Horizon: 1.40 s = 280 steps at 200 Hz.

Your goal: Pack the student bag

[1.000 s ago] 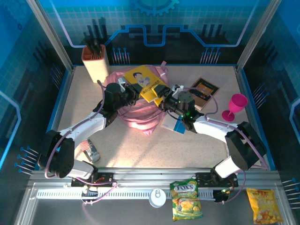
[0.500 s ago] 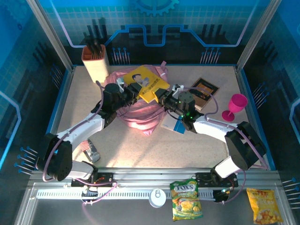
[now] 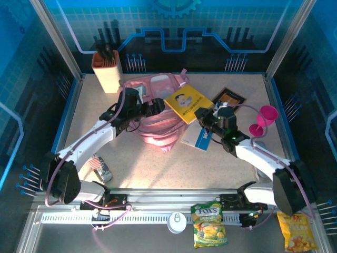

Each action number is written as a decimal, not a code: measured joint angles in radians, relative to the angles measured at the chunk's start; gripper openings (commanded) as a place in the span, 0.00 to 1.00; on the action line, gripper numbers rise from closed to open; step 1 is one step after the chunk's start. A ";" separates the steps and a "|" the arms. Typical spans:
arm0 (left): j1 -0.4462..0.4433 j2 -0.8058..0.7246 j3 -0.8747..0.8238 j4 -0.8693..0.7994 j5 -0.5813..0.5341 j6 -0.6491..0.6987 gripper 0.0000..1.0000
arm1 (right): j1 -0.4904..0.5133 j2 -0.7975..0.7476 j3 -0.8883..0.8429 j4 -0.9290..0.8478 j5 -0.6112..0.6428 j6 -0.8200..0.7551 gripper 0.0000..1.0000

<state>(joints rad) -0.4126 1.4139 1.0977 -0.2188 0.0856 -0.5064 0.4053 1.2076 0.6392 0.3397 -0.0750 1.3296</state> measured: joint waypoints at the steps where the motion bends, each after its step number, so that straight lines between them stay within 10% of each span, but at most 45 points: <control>1: -0.002 0.005 0.006 -0.010 -0.002 0.013 0.98 | -0.001 -0.003 0.000 -0.005 0.001 -0.002 0.09; 103: -0.154 0.414 0.348 -0.479 -0.351 0.594 0.78 | -0.145 -0.275 -0.017 -0.385 0.072 -0.168 0.10; 161: -0.156 0.540 0.474 -0.615 -0.451 0.621 0.73 | -0.145 -0.275 -0.035 -0.411 0.067 -0.167 0.11; 280: -0.172 0.639 0.552 -0.666 -0.471 0.639 0.27 | -0.150 -0.277 -0.038 -0.411 0.063 -0.159 0.12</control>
<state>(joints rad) -0.5846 2.0525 1.6497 -0.8848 -0.3855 0.1326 0.2558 0.9310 0.6014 -0.0715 -0.0116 1.1702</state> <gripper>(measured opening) 0.339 0.148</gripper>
